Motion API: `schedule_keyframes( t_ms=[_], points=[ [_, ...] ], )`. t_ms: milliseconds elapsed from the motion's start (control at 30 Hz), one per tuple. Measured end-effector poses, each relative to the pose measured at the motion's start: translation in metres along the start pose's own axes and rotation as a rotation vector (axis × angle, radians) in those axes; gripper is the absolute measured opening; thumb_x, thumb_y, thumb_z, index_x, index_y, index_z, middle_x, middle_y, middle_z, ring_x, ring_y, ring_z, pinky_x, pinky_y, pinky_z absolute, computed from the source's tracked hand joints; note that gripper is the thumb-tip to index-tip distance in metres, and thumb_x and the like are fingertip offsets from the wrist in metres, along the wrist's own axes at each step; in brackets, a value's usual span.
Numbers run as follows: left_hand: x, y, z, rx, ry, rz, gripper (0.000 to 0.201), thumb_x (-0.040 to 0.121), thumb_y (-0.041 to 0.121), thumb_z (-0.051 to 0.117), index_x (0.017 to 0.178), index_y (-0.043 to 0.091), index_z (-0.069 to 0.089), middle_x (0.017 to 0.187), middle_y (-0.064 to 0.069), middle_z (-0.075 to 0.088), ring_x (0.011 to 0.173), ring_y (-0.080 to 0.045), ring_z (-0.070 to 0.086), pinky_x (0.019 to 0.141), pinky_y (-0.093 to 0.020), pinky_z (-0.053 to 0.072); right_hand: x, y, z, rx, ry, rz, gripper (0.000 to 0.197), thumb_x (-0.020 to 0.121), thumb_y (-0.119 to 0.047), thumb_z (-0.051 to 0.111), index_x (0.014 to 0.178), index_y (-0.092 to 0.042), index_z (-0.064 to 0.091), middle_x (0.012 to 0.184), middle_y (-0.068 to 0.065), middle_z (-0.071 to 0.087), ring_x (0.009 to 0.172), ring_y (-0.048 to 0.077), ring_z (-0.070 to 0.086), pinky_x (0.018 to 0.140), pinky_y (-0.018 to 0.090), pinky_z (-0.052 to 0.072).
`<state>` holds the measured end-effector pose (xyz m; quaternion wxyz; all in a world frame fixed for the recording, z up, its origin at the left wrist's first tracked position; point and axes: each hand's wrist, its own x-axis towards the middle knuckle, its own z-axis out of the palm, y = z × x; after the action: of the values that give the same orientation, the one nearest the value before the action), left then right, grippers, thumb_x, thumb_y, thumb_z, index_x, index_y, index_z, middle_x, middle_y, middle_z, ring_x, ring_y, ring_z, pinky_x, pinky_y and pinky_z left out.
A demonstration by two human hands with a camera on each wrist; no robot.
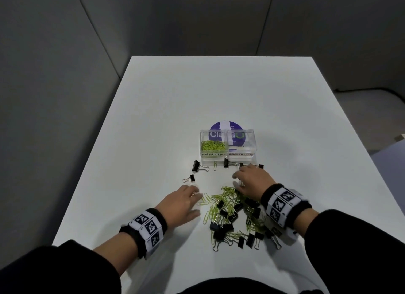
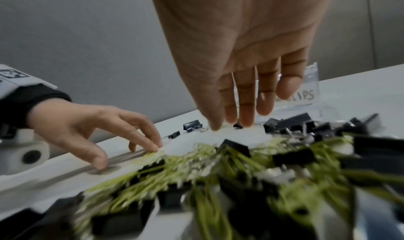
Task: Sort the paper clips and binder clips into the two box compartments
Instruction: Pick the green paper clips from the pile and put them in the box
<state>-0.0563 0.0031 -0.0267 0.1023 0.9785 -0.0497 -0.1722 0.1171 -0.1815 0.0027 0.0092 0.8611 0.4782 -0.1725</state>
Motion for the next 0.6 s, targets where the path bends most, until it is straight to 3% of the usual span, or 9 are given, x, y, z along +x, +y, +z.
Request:
schedule_keyframes(
  t_ms=[67, 167, 200, 367, 500, 600],
  points=[
    [0.004, 0.01, 0.001, 0.053, 0.076, 0.053, 0.049, 0.081, 0.05, 0.037, 0.111, 0.019, 0.062, 0.101, 0.0, 0.065, 0.083, -0.017, 0.065, 0.064, -0.024, 0.054, -0.01, -0.001, 0.008, -0.024, -0.051, 0.007, 0.032, 0.092, -0.031, 0.048, 0.121, -0.018, 0.054, 0.122, 0.004, 0.056, 0.114, 0.024, 0.047, 0.093, 0.035, 0.043],
    [0.017, 0.036, -0.011, 0.011, 0.056, 0.065, 0.05, 0.091, 0.043, 0.044, 0.134, 0.017, 0.044, 0.125, -0.005, 0.054, 0.108, -0.024, 0.054, 0.088, -0.035, 0.045, -0.018, -0.006, 0.015, -0.016, -0.064, 0.02, 0.033, 0.093, -0.03, 0.048, 0.123, -0.017, 0.052, 0.123, 0.005, 0.054, 0.114, 0.024, 0.046, 0.093, 0.034, 0.042],
    [0.023, 0.042, -0.013, 0.01, 0.052, 0.059, 0.049, 0.092, 0.039, 0.045, 0.136, 0.018, 0.041, 0.129, -0.006, 0.05, 0.113, -0.026, 0.05, 0.09, -0.036, 0.041, -0.019, -0.008, 0.016, -0.013, -0.057, 0.029, 0.033, 0.093, -0.029, 0.048, 0.123, -0.017, 0.052, 0.123, 0.005, 0.054, 0.115, 0.024, 0.046, 0.093, 0.034, 0.042],
    [0.038, 0.056, -0.02, 0.077, 0.034, 0.076, 0.029, 0.096, 0.019, 0.043, 0.122, 0.015, 0.054, 0.116, -0.01, 0.055, 0.103, -0.03, 0.053, 0.077, -0.038, 0.041, -0.023, -0.005, 0.009, 0.1, -0.064, 0.047, 0.025, 0.088, -0.026, 0.056, 0.109, -0.013, 0.055, 0.115, 0.006, 0.057, 0.111, 0.024, 0.048, 0.09, 0.034, 0.04],
    [0.04, 0.052, -0.02, 0.07, 0.003, 0.038, 0.027, 0.094, 0.025, 0.045, 0.117, 0.013, 0.053, 0.116, -0.008, 0.053, 0.104, -0.027, 0.052, 0.078, -0.036, 0.041, -0.031, 0.0, 0.001, 0.221, -0.094, 0.054, 0.015, 0.088, -0.021, 0.055, 0.101, -0.013, 0.056, 0.106, 0.005, 0.062, 0.102, 0.022, 0.056, 0.084, 0.033, 0.047],
    [0.04, 0.049, -0.021, 0.062, -0.017, 0.046, 0.032, 0.091, 0.031, 0.05, 0.118, 0.013, 0.051, 0.119, -0.007, 0.052, 0.108, -0.026, 0.05, 0.083, -0.037, 0.04, -0.035, 0.0, -0.001, 0.244, -0.099, 0.061, 0.016, 0.091, -0.025, 0.053, 0.102, -0.014, 0.052, 0.103, 0.004, 0.062, 0.09, 0.019, 0.055, 0.075, 0.028, 0.043]
  ],
)
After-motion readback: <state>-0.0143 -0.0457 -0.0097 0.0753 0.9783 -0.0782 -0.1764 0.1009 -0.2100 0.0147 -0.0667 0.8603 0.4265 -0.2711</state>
